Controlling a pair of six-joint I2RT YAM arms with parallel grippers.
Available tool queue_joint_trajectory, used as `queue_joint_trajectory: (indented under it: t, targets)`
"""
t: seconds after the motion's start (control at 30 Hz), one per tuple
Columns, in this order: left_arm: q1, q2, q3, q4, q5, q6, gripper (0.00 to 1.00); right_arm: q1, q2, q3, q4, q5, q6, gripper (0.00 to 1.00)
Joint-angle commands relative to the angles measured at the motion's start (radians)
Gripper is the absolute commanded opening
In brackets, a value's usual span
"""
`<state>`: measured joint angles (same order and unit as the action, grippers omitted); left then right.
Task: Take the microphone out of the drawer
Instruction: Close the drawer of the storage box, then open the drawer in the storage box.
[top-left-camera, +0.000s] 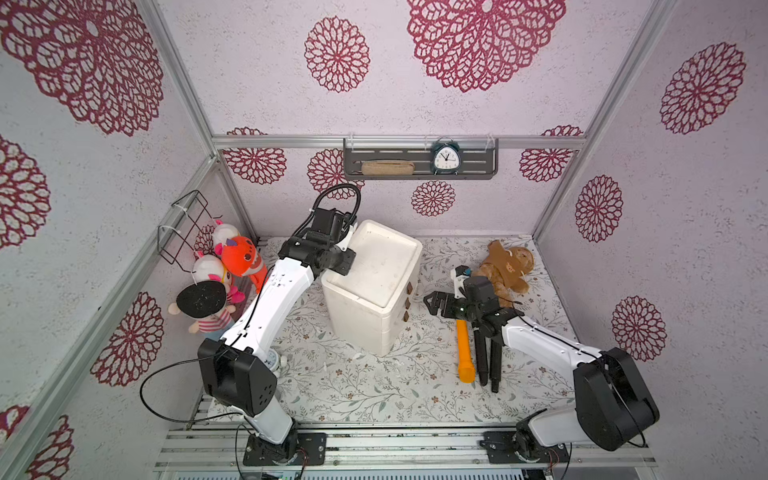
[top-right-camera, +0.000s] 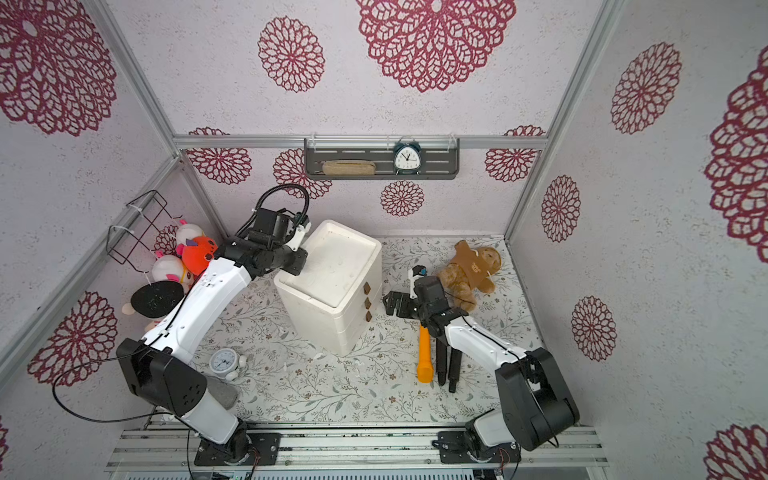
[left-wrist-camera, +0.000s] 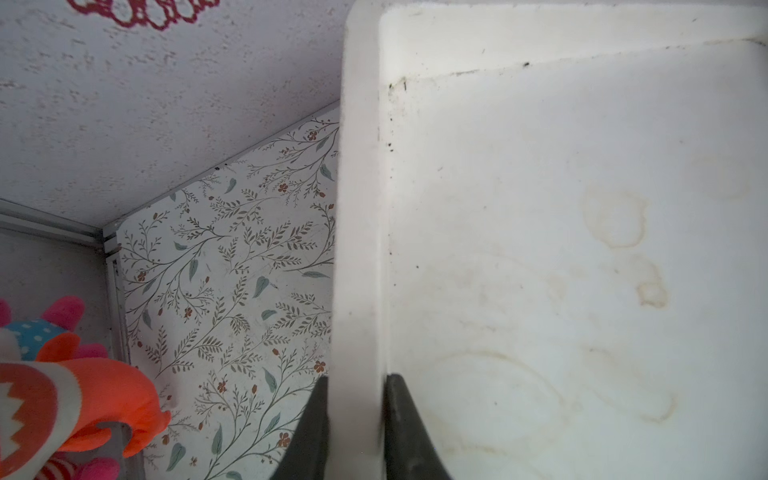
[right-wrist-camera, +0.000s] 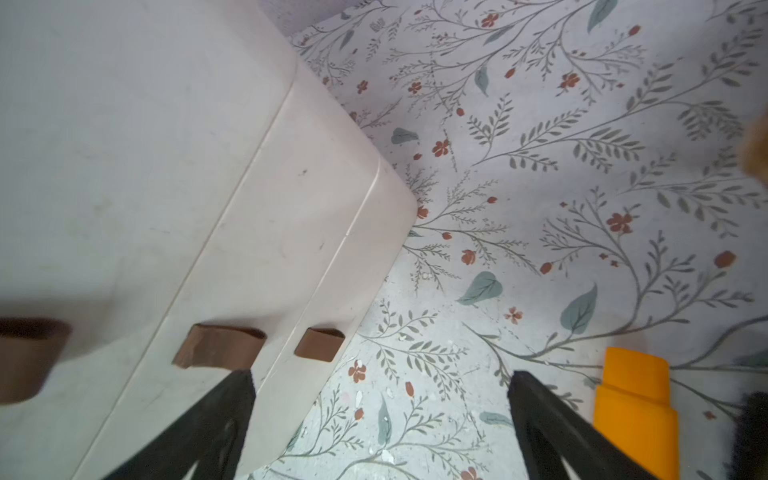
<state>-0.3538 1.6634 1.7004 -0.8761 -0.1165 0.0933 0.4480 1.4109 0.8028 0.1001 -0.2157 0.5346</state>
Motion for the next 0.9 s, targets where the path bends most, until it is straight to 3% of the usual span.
queue_joint_trajectory:
  t: [0.0, 0.27, 0.73, 0.87]
  targets:
    - [-0.027, 0.07, -0.03, -0.062, -0.028, 0.044, 0.01, -0.041, -0.041, -0.051, 0.191, -0.25, 0.061, 0.98]
    - [-0.028, 0.07, -0.03, -0.062, -0.025, 0.043, 0.01, -0.076, 0.009, -0.114, 0.545, -0.511, 0.26, 0.97]
    - [-0.028, 0.068, -0.035, -0.063, -0.028, 0.043, 0.01, -0.085, 0.273, -0.151, 1.352, -0.64, 0.782, 0.87]
    - [-0.029, 0.071, -0.035, -0.063, -0.029, 0.043, 0.01, -0.078, 0.364, -0.122, 1.49, -0.645, 0.88, 0.85]
